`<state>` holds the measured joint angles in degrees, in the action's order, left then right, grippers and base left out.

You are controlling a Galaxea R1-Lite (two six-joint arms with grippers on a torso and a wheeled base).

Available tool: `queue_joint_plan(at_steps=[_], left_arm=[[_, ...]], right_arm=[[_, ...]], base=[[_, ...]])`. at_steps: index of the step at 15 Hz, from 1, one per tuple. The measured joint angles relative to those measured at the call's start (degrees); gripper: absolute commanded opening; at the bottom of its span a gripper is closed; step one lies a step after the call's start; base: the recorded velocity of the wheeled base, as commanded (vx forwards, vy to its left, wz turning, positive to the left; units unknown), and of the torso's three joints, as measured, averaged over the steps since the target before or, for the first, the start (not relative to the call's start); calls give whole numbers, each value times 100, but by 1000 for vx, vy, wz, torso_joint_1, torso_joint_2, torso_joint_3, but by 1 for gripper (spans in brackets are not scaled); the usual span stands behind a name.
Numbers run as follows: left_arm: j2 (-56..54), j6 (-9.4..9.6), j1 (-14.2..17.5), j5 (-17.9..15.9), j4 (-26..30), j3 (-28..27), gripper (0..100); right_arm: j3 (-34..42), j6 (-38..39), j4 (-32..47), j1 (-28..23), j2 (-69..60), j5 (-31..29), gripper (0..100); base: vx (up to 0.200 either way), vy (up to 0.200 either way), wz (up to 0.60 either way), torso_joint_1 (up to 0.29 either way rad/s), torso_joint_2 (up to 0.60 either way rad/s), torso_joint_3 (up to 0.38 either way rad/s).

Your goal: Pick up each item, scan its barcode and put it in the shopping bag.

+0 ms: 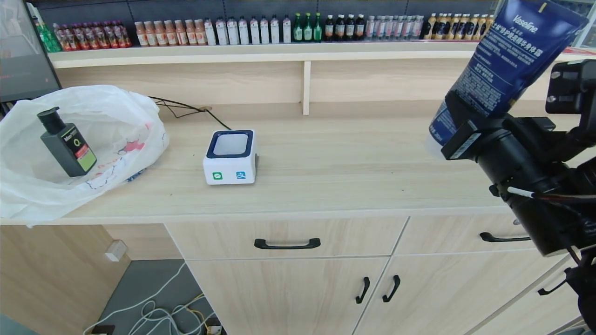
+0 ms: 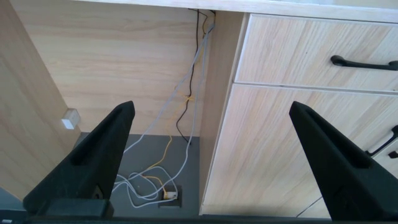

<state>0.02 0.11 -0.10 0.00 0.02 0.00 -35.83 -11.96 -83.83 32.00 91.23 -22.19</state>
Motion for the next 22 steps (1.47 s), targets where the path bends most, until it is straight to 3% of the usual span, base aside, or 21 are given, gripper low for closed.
queue_joint_plan(at_steps=[10,15,22], left_arm=[[0,-1,7,0,-2,0,100],[0,-1,10,0,-2,0,100],[0,-11,5,0,-2,0,100]], right_arm=[[-286,-152,-222,182,243,10,0],[-483,-254,-266,571,251,-480,0],[138,-156,-255,586,121,65,0]], base=[[0,200,0,1,4,2],[0,200,0,3,4,3],[0,171,0,0,4,1]])
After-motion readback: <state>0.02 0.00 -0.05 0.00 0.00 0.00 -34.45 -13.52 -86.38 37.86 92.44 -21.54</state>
